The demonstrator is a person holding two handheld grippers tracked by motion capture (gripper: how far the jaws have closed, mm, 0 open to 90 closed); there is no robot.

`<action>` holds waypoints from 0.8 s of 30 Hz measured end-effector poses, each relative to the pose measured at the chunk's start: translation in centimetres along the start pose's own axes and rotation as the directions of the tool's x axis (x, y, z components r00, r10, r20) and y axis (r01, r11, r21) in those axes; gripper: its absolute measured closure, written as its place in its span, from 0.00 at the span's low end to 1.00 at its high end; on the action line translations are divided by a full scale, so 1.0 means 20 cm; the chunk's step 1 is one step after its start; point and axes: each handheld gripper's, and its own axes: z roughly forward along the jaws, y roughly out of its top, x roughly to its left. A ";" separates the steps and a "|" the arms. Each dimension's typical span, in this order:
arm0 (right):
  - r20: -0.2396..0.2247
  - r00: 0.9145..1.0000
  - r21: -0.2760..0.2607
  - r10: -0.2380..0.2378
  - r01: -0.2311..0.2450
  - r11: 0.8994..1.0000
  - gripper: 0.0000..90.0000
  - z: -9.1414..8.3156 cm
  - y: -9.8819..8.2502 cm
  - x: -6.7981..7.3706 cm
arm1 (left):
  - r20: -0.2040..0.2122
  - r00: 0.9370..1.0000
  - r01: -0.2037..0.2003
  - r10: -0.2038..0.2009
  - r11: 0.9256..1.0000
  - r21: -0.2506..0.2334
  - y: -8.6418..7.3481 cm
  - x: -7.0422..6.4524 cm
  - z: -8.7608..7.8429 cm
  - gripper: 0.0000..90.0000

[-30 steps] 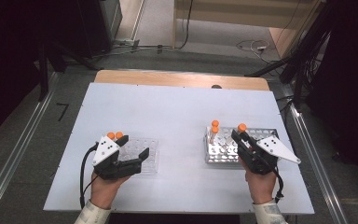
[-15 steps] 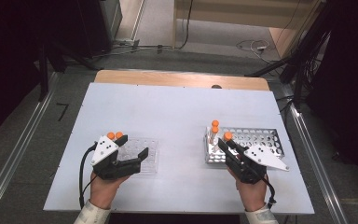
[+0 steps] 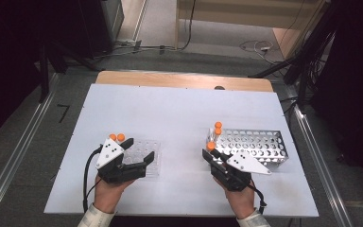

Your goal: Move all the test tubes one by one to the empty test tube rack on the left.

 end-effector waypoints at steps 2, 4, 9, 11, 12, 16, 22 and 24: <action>-0.017 1.000 0.010 -0.013 0.013 1.000 0.80 0.02 -0.01 0.03 | 0.008 1.000 -0.005 0.005 1.000 0.001 0.00 -0.01 0.00 0.18; -0.034 0.999 0.022 -0.025 0.025 0.999 0.80 0.04 -0.02 0.06 | 0.016 1.000 -0.007 0.007 1.000 0.001 0.00 -0.03 0.01 0.18; -0.063 0.997 0.034 -0.039 0.041 0.999 0.80 0.07 -0.03 0.11 | 0.044 0.999 -0.012 0.012 1.000 -0.002 0.01 -0.07 0.01 0.18; -0.073 0.996 0.036 -0.046 0.049 0.998 0.80 0.07 -0.04 0.13 | 0.059 0.998 -0.011 0.012 1.000 -0.007 0.01 -0.09 0.02 0.19; -0.077 0.996 0.039 -0.050 0.053 0.998 0.80 0.08 -0.04 0.14 | 0.065 0.998 -0.015 0.015 1.000 -0.006 0.01 -0.10 0.02 0.19; -0.096 0.994 0.050 -0.062 0.067 0.997 0.80 0.10 -0.05 0.17 | 0.084 0.996 -0.025 0.026 1.000 -0.005 0.01 -0.13 0.03 0.20; -0.121 0.990 0.071 -0.078 0.087 0.994 0.80 0.13 -0.07 0.22 | 0.123 0.992 -0.041 0.039 0.999 0.010 0.00 -0.18 0.06 0.24; -0.130 0.988 0.076 -0.087 0.098 0.992 0.80 0.14 -0.08 0.23 | 0.138 0.990 -0.040 0.038 0.999 0.013 0.00 -0.20 0.07 0.25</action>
